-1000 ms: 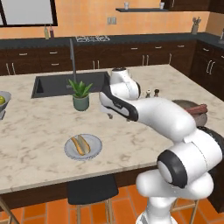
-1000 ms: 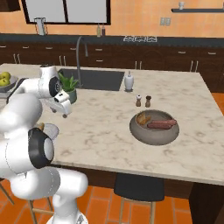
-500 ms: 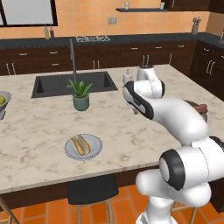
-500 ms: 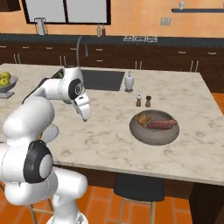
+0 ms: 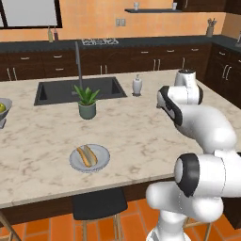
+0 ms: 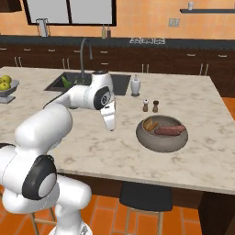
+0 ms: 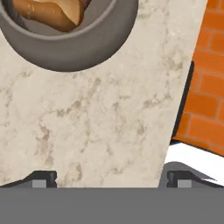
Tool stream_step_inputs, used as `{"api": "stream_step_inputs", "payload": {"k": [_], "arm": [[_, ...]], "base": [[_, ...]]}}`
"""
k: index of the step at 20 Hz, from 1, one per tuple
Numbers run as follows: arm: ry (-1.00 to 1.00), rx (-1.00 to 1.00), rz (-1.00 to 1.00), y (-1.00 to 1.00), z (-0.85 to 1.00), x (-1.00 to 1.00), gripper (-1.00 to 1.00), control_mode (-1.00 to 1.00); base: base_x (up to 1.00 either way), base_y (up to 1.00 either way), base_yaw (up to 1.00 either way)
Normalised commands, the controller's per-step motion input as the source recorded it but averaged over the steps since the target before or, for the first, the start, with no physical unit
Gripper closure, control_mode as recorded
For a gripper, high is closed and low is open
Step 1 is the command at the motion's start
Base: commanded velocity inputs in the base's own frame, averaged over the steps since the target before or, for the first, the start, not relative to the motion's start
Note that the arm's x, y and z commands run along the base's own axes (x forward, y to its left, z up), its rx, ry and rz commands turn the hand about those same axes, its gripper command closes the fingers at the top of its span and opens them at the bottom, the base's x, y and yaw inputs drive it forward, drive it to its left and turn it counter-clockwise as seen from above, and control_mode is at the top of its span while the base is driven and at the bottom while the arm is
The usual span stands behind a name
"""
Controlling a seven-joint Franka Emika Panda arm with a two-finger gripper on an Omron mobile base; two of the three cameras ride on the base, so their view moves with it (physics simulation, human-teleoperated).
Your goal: Place one bun and one sausage from the bowl on each plate.
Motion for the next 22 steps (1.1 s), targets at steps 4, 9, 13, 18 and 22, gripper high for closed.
{"api": "stream_step_inputs", "payload": {"k": [4, 9, 13, 18, 22], "arm": [[-0.15, 0.00, -0.33, -1.00, 0.00, 0.00, -1.00, -1.00], [-0.17, 0.00, -0.29, -1.00, 0.00, 0.00, -1.00, -1.00], [-0.13, 0.00, -0.06, -1.00, 0.00, 0.17, -1.00, -1.00], [-0.01, 0.00, 0.02, -0.78, 0.00, 0.55, -1.00, -1.00], [0.00, 0.00, 0.06, -0.56, 0.00, 0.46, -1.00, -1.00]], "base": [[0.00, 0.00, 0.00], [0.00, 0.00, 0.00], [0.00, 0.00, 0.00], [0.00, 0.00, 0.00], [0.00, 0.00, 0.00]]}}
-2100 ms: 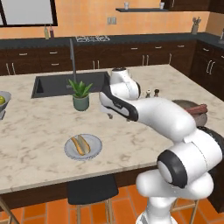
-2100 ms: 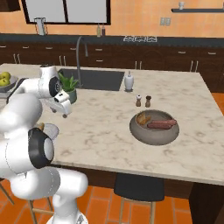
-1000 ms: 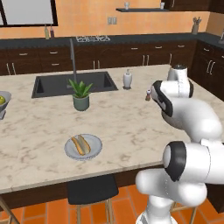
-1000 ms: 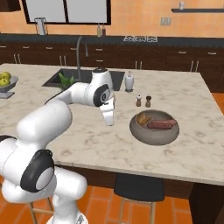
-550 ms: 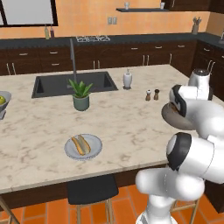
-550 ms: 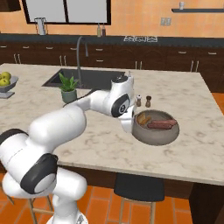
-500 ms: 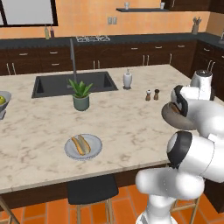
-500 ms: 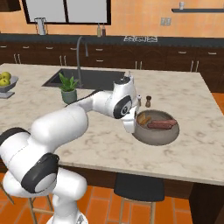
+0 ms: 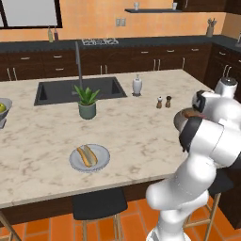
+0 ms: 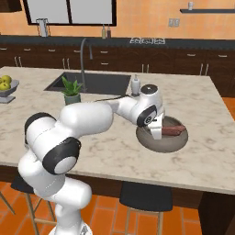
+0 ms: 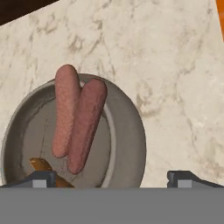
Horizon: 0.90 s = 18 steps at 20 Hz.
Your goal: Place one bun and one sausage from the bowl on each plate.
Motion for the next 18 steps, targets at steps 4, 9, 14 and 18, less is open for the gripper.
{"api": "stream_step_inputs", "payload": {"k": [4, 9, 14, 18], "arm": [[0.05, 0.10, 0.07, -0.43, -0.04, 0.02, -1.00, -1.00], [0.03, 0.09, 0.08, -0.27, -0.09, 0.05, -1.00, -1.00], [-0.04, 0.00, 0.06, -0.17, -0.28, 0.02, -1.00, -1.00], [-0.13, 0.00, 0.05, -0.01, -0.32, 0.03, -1.00, -1.00]], "base": [[0.00, 0.00, 0.00], [0.00, 0.00, 0.00], [0.00, 0.00, 0.00], [0.00, 0.00, 0.00]]}}
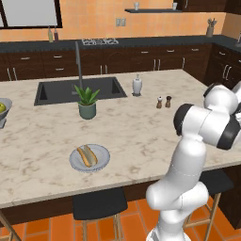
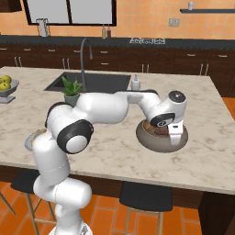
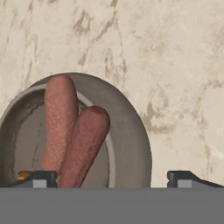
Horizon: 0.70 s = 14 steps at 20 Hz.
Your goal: Place one bun and one sausage from the bowl on each plate.
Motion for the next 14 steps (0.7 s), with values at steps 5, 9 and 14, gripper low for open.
{"api": "stream_step_inputs", "payload": {"k": [5, 9, 14], "arm": [[-0.09, -0.05, 0.00, -0.15, -0.18, 0.29, -1.00, -1.00], [0.00, -0.06, 0.00, -0.13, -0.11, 0.48, -1.00, -1.00], [0.00, -0.03, 0.00, -0.21, -0.04, 0.40, -1.00, -1.00]], "base": [[0.00, 0.00, 0.00], [0.00, 0.00, 0.00], [0.00, 0.00, 0.00]]}}
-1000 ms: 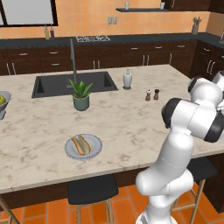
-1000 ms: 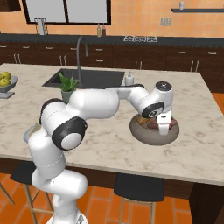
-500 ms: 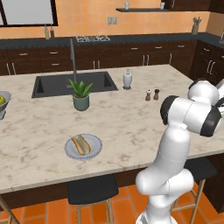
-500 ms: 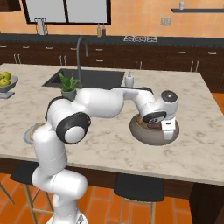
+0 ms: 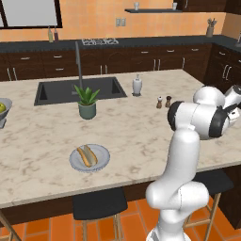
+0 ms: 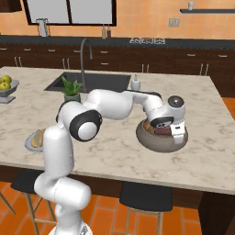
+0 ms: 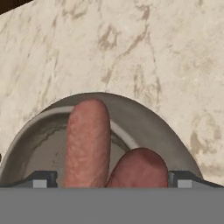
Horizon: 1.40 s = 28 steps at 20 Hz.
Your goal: Place one bun and one sausage from the bowl on each plate.
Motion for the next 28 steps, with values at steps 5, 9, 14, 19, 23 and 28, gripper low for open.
{"api": "stream_step_inputs", "payload": {"k": [5, 9, 14, 19, 23, 28], "arm": [[0.00, -0.05, 0.00, -0.08, -0.24, 0.00, 1.00, -1.00], [0.00, -0.01, 0.00, 0.00, -0.03, 0.00, 1.00, -1.00], [0.00, 0.00, 0.00, 0.02, 0.25, -0.20, 1.00, -1.00], [0.00, 0.00, 0.00, 0.51, 0.49, -0.47, 1.00, -1.00], [0.01, 0.00, 0.04, 1.00, 0.63, -0.51, 1.00, -1.00], [0.07, -0.01, 0.04, 0.98, 0.75, -0.67, 1.00, -1.00]], "base": [[0.00, 0.00, 0.00], [0.00, 0.00, 0.00], [0.00, 0.00, 0.00], [0.00, 0.00, 0.00], [0.00, 0.00, 0.00], [0.00, 0.00, 0.00]]}}
